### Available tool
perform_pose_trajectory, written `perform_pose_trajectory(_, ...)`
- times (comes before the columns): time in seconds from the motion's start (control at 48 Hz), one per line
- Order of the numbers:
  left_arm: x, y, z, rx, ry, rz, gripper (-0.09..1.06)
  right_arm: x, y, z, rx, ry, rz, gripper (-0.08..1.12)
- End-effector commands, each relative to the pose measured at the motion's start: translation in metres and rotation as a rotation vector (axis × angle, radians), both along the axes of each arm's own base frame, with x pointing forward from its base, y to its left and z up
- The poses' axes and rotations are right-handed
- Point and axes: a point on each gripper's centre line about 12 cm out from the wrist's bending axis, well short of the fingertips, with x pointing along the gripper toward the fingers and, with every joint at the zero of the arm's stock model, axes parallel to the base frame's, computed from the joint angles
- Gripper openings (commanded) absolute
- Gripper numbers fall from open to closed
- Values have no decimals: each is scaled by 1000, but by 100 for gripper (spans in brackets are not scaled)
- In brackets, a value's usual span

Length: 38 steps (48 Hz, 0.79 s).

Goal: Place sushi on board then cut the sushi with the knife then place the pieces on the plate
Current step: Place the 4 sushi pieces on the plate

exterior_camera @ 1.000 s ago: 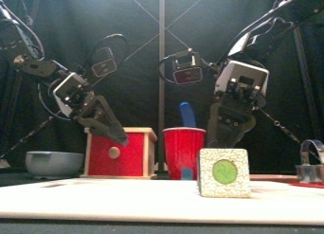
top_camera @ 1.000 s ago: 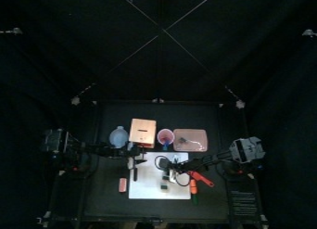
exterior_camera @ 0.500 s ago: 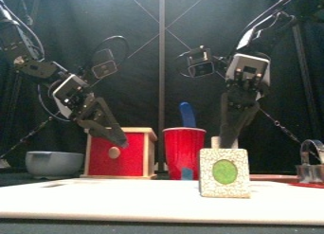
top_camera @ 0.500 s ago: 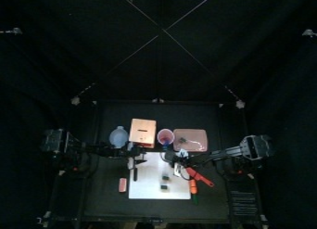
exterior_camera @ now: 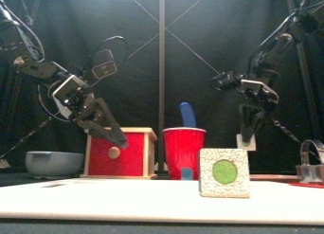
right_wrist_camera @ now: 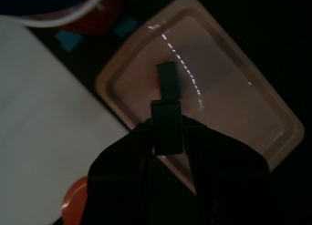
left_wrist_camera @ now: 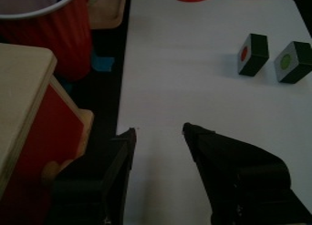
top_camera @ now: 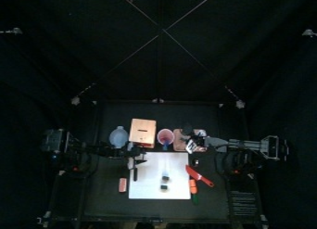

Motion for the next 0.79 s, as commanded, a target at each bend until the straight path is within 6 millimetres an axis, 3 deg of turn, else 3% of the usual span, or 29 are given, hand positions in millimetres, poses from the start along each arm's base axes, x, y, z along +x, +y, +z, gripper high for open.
perform_pose_trajectory(0.021, 5, 1, 6, 3, -24, 1, 83, -9, -14, 1, -11, -20, -50, 60)
perform_pose_trajectory(0.396, 6, 1, 7, 2, -26, 3, 83, -15, -36, -41, 9, -62, -97, 65)
perform_pose_trajectory(0.604, 7, 1, 7, 2, -29, 3, 83, -15, -38, -41, 8, -57, -97, 79)
perform_pose_trajectory(0.792, 7, 0, 7, 2, -29, 0, 83, -19, -36, -26, -11, -43, -99, 81)
